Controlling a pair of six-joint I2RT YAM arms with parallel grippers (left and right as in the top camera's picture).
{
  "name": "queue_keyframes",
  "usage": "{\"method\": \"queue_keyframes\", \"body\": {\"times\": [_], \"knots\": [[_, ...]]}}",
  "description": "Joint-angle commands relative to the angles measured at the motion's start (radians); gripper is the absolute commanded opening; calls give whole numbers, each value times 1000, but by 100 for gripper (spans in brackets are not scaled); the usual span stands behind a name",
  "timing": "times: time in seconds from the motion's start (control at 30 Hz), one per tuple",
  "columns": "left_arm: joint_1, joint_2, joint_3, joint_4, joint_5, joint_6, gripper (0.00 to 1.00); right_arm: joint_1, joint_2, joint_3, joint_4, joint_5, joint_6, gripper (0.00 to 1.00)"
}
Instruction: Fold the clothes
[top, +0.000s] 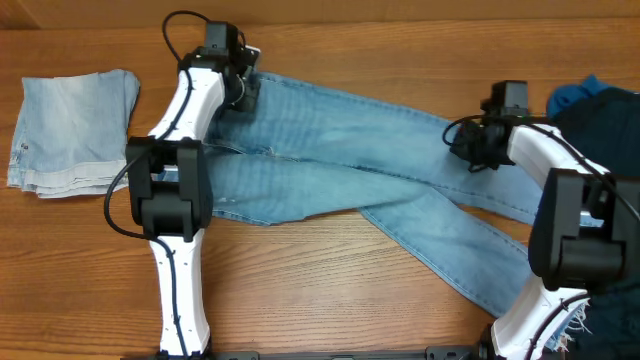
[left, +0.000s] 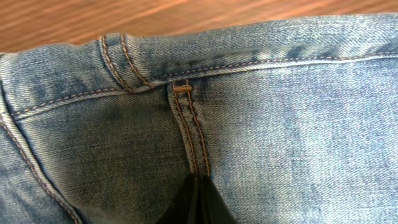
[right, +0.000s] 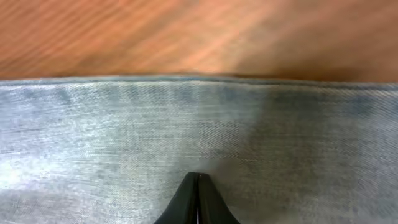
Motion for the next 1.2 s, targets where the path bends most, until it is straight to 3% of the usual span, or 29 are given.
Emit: {"method": "queue_keyframes", "body": {"times": [0.0, 0.2, 0.4, 0.5, 0.6, 0.67, 0.77, 0.87, 1.17], "knots": [[36, 52, -2, 20, -48, 10, 4, 85, 87, -20, 96, -21, -25, 4], [105, 52, -2, 43, -48, 10, 4, 158, 87, -20, 337, -1, -26, 4], [150, 51, 2, 44, -48, -6, 4, 163, 91, 29, 457, 2, -86, 4], [148, 38, 75, 21, -38, -89, 4, 153, 89, 244, 231, 46, -140, 4], [140, 29, 231, -66, -20, -111, 4, 121, 89, 545, -194, 138, -127, 4], [139, 28, 343, -175, -18, -129, 5, 69, 89, 706, -544, 192, -42, 4], [139, 27, 373, -304, -17, -131, 8, -18, 89, 664, -735, 187, 29, 4], [139, 27, 373, -369, 9, -178, 9, -87, 89, 569, -753, 150, 27, 4], [139, 27, 373, -415, 11, -177, 15, -105, 91, 203, -438, 120, 24, 4]]}}
